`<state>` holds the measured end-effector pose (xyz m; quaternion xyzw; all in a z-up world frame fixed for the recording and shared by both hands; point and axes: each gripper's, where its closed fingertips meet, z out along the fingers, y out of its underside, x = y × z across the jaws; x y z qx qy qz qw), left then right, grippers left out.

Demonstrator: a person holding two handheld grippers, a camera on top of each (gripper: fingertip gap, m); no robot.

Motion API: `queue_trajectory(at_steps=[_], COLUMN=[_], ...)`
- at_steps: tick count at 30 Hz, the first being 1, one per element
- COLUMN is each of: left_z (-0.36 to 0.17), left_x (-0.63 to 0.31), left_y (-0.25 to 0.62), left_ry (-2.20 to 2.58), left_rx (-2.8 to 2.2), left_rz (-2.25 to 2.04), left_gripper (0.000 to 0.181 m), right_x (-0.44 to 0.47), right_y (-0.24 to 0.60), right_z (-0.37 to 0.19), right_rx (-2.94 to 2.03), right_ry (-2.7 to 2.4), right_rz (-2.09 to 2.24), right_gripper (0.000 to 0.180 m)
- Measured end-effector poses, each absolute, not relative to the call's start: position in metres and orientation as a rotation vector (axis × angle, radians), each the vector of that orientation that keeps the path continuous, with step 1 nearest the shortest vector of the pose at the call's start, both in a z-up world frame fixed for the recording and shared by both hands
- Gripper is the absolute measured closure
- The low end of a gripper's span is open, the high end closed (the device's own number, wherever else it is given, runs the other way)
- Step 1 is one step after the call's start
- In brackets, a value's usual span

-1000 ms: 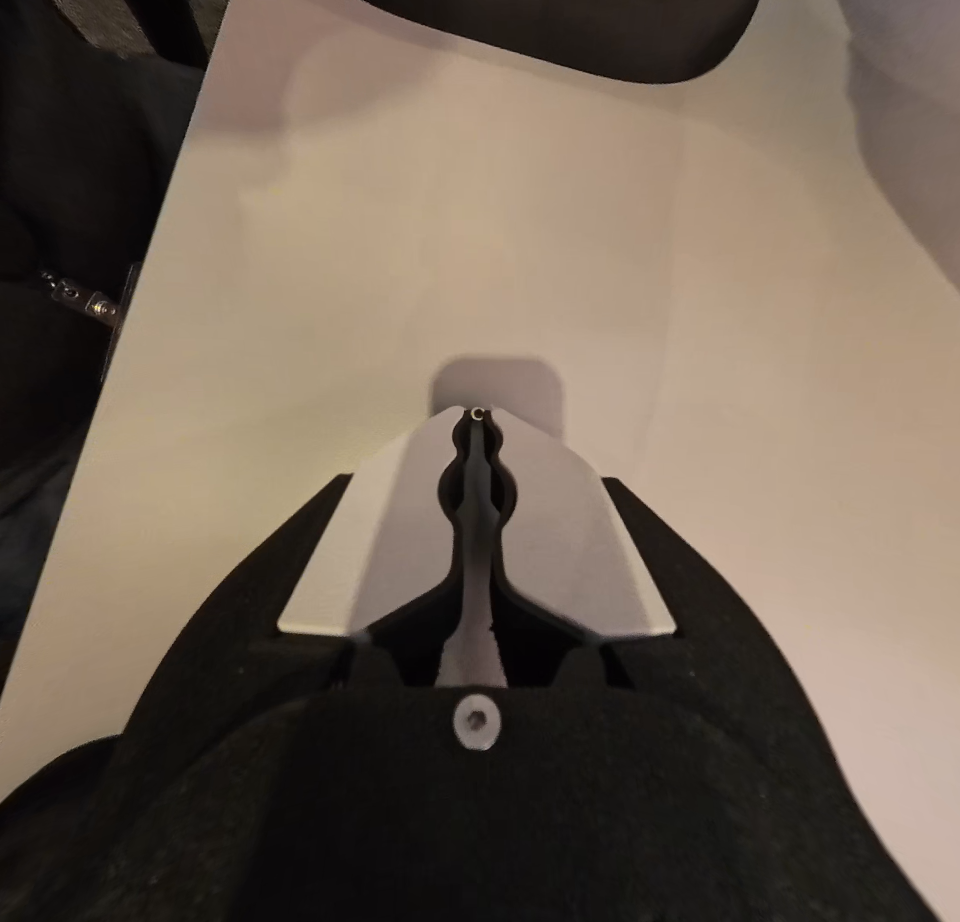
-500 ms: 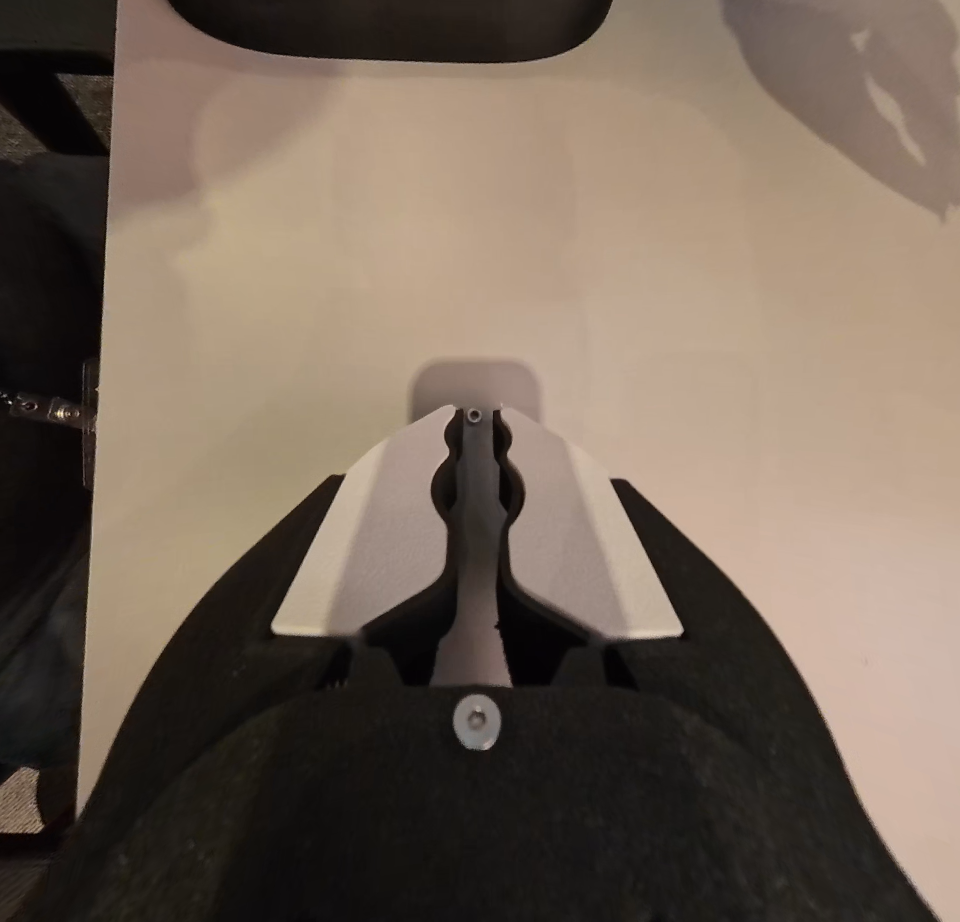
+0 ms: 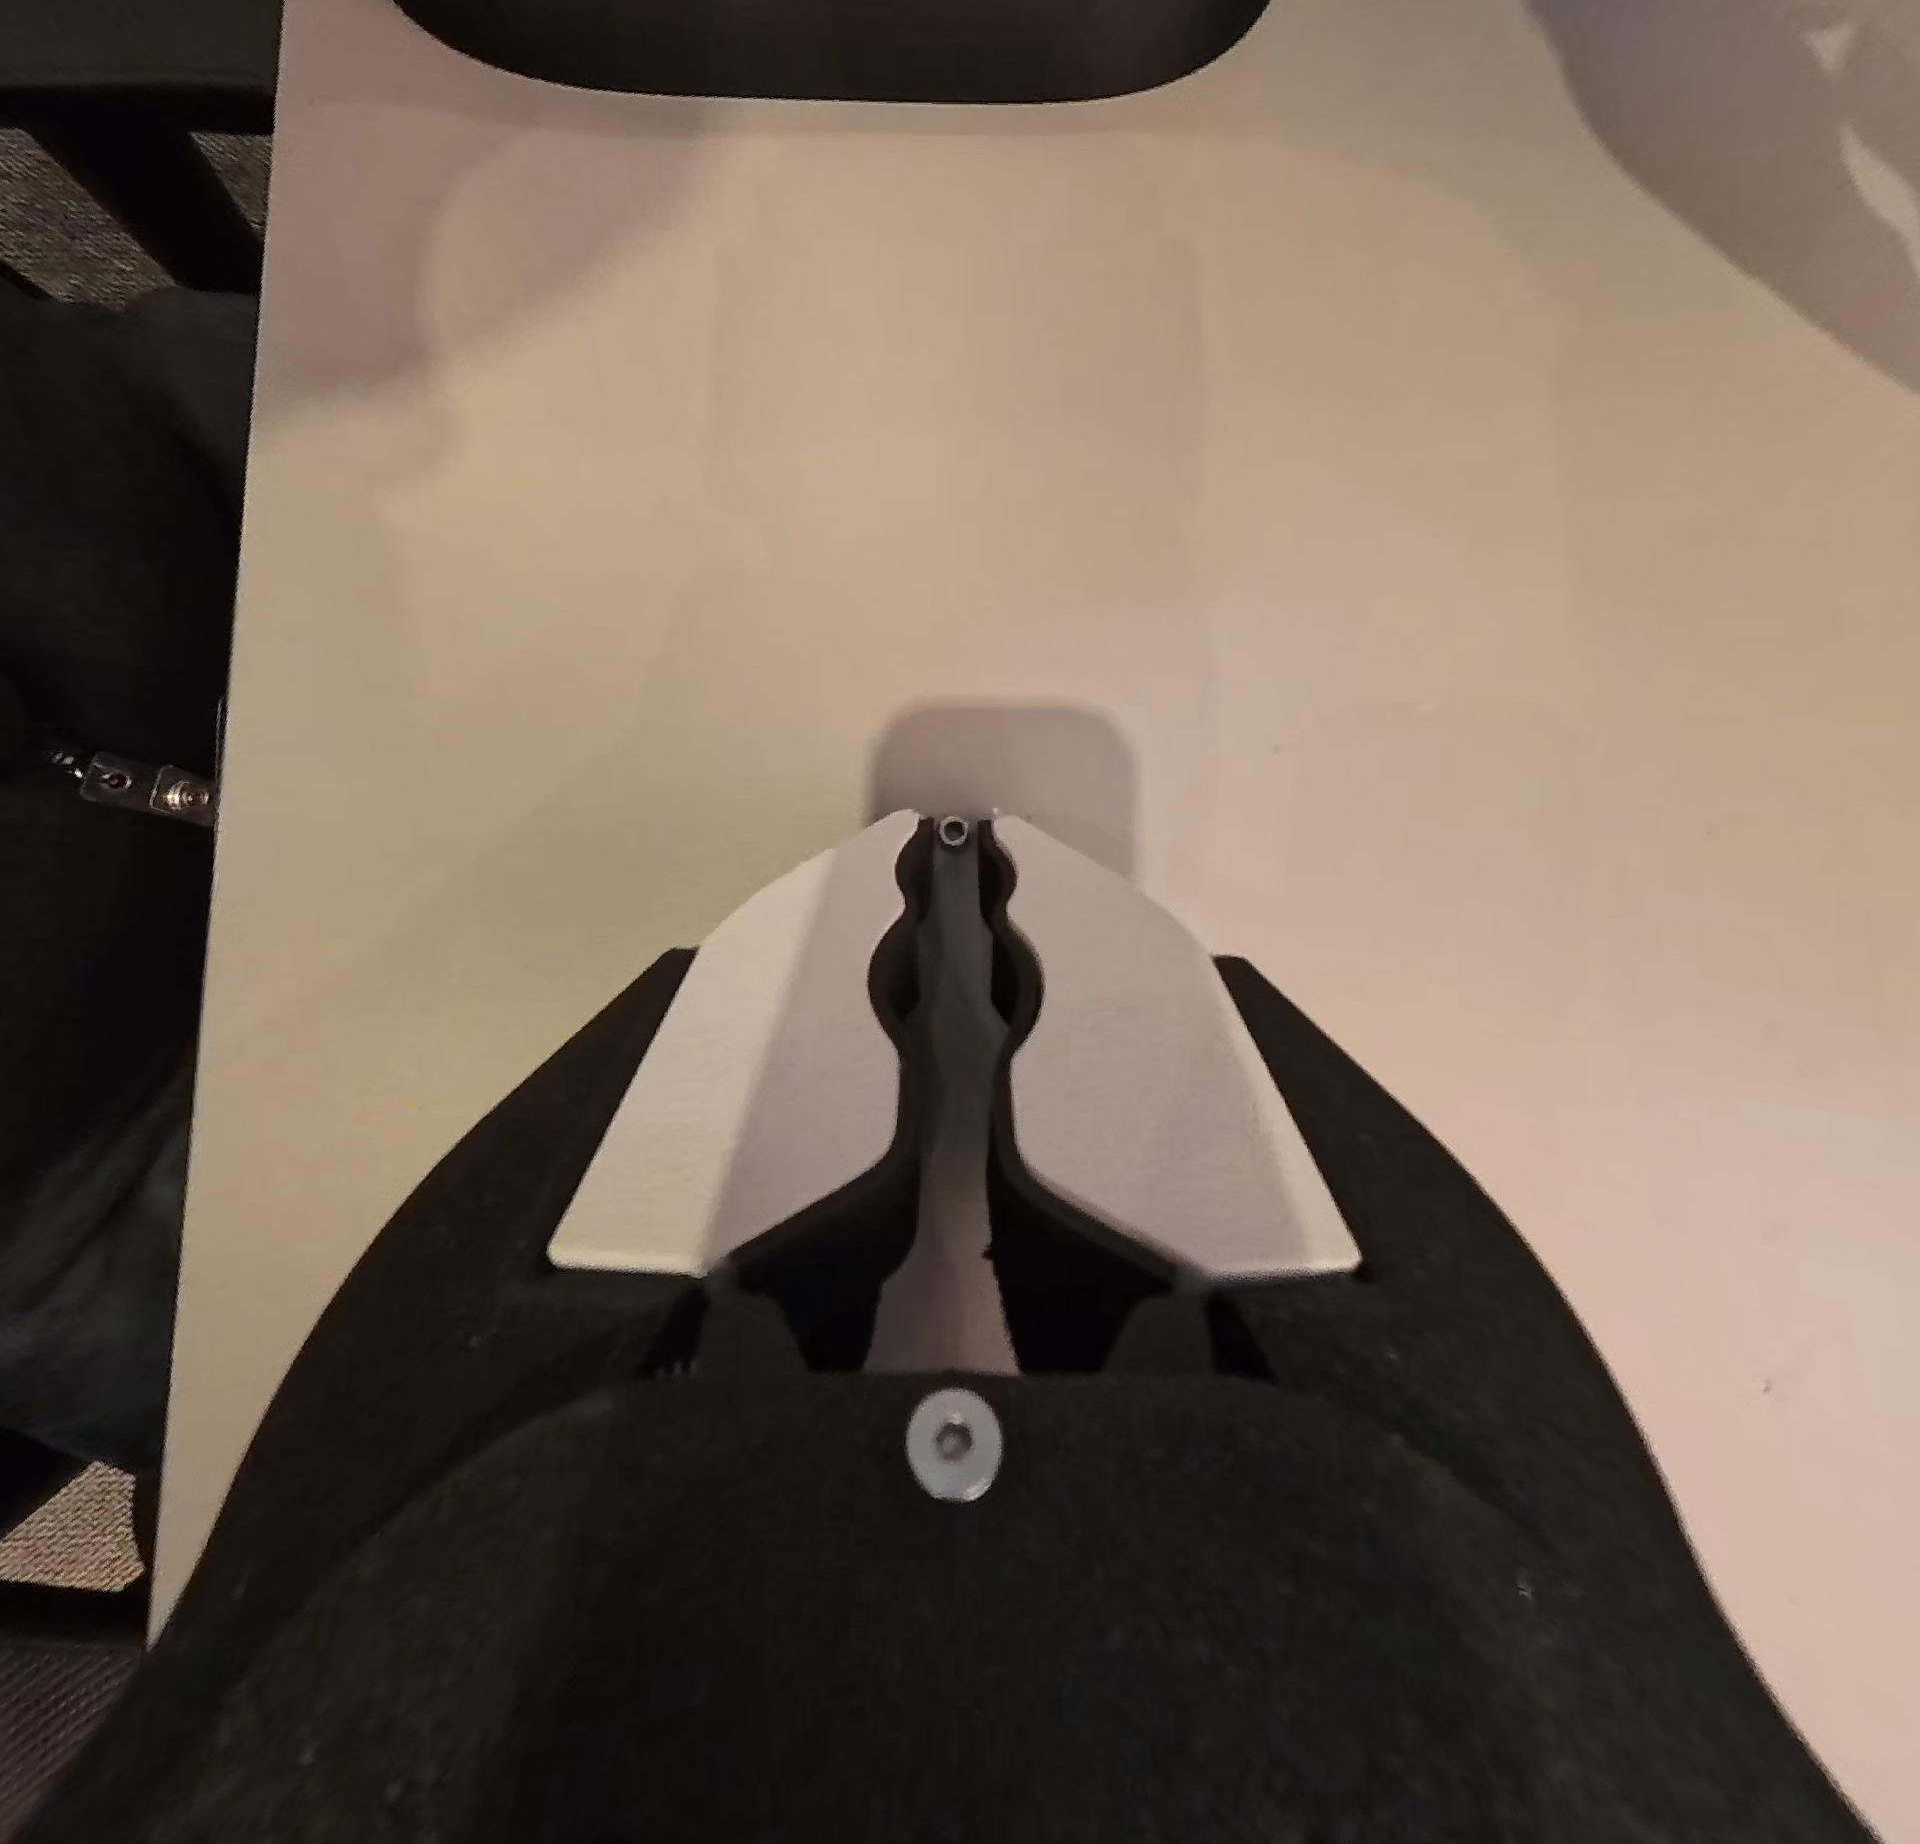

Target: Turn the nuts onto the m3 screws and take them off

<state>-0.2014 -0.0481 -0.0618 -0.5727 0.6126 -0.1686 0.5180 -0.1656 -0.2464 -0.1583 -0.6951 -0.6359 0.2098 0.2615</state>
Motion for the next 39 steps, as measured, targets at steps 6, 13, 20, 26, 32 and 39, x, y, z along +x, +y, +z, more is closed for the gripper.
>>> queue_trajectory(at_steps=[6, 13, 20, 26, 32, 39], left_z=[-0.061, -0.062, -0.065, -0.064, -0.065, -0.064], left_x=[-0.202, -0.201, -0.199, -0.2, -0.2, -0.199], left_y=[-0.048, -0.048, -0.05, -0.05, -0.05, -0.05], left_ry=[1.467, 1.47, 1.489, 1.484, 1.487, 1.487], left_rx=[-1.372, -1.373, -1.381, -1.376, -1.377, -1.376], left_rz=[-0.407, -0.407, -0.414, -0.412, -0.406, -0.406], left_gripper=[0.179, 0.179, 0.179, 0.179, 0.179, 0.179], right_x=[-0.165, -0.165, -0.161, -0.157, -0.166, -0.172], right_y=[-0.247, -0.247, -0.241, -0.228, -0.211, -0.208], right_z=[-0.158, -0.158, -0.158, -0.156, -0.151, -0.156], right_rx=[-1.867, -1.759, -1.74, -1.778, -1.841, -1.854], right_ry=[-1.752, -1.822, -1.837, -1.77, -1.642, -1.678], right_rz=[0.578, 0.494, 0.44, 0.446, 0.486, 0.512], right_gripper=[0.175, 0.176, 0.18, 0.179, 0.167, 0.168])
